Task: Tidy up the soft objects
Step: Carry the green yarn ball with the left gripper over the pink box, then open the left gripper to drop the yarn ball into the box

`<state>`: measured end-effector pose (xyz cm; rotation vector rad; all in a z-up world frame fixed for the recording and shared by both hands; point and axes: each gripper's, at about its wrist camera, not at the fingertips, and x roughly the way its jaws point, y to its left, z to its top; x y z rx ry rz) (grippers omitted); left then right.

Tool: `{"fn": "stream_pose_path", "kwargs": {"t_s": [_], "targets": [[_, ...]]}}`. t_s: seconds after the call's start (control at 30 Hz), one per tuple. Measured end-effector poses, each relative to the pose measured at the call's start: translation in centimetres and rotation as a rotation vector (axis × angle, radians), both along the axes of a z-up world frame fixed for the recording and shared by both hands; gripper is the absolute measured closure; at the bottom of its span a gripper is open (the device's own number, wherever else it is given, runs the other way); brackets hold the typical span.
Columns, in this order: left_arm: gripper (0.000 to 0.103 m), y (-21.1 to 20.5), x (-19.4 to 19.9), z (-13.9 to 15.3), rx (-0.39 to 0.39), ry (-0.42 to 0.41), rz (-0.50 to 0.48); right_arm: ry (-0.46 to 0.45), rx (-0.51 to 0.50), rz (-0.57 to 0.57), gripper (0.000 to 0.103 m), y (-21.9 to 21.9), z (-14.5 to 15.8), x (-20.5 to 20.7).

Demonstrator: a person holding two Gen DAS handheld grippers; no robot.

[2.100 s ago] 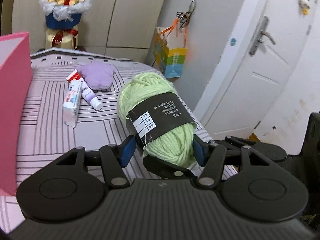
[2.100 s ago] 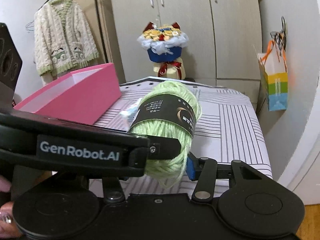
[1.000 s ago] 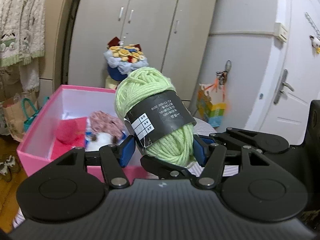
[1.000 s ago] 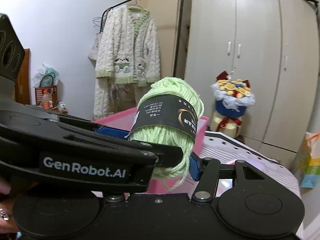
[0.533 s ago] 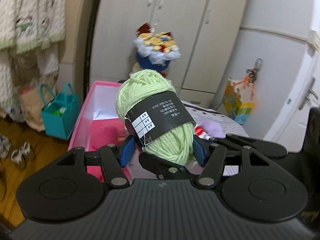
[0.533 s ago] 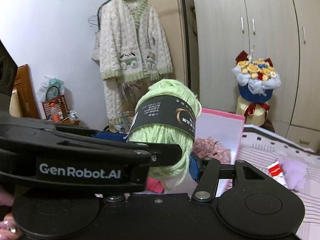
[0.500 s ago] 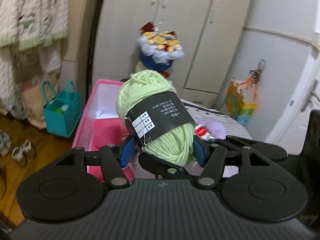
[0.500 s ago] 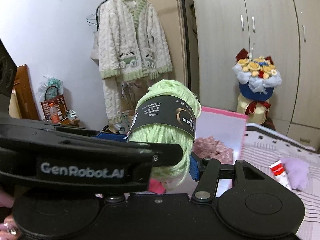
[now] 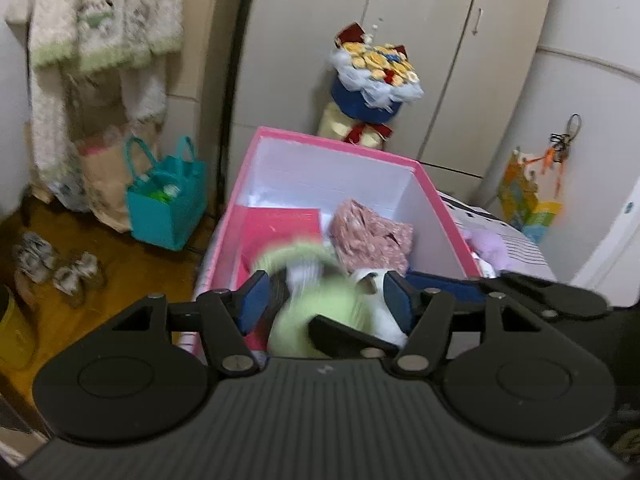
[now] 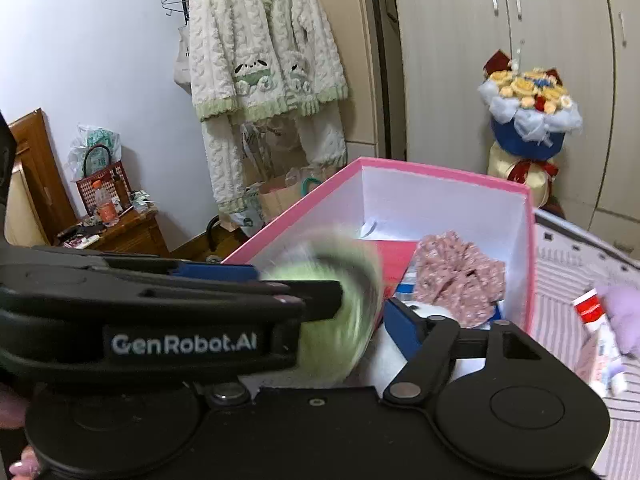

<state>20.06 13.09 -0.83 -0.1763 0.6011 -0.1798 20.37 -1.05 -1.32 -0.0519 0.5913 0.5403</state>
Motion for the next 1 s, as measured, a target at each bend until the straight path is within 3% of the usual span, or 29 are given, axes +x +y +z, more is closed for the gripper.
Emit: {"fn": "stream_pose_path", "kwargs": {"t_s": [0.1, 0.2, 0.33, 1.0], "targets": [[0.036, -0.9, -1.5, 1.1, 0.076, -0.057, 0.010, -0.022, -0.009, 0.001, 0.023, -0.8, 0.7, -1.1], [0.030, -1.6, -3.0, 2.4, 0.101, -0.109, 0.003, -0.052, -0.012, -0.005, 0.023, -2.0, 1.6, -2.3], [0.024, -2.6, -4.9, 3.8, 0.102, -0.153, -0.020, -0.096, -0.022, -0.022, 0.022, -3.7, 2.9, -4.0], [0.017, -9.3, -9.7, 7.4, 0.110, -0.244, -0.150, -0.198, -0.057, -0.119, 0.021, -13.1, 5.7, -9.4]]}}
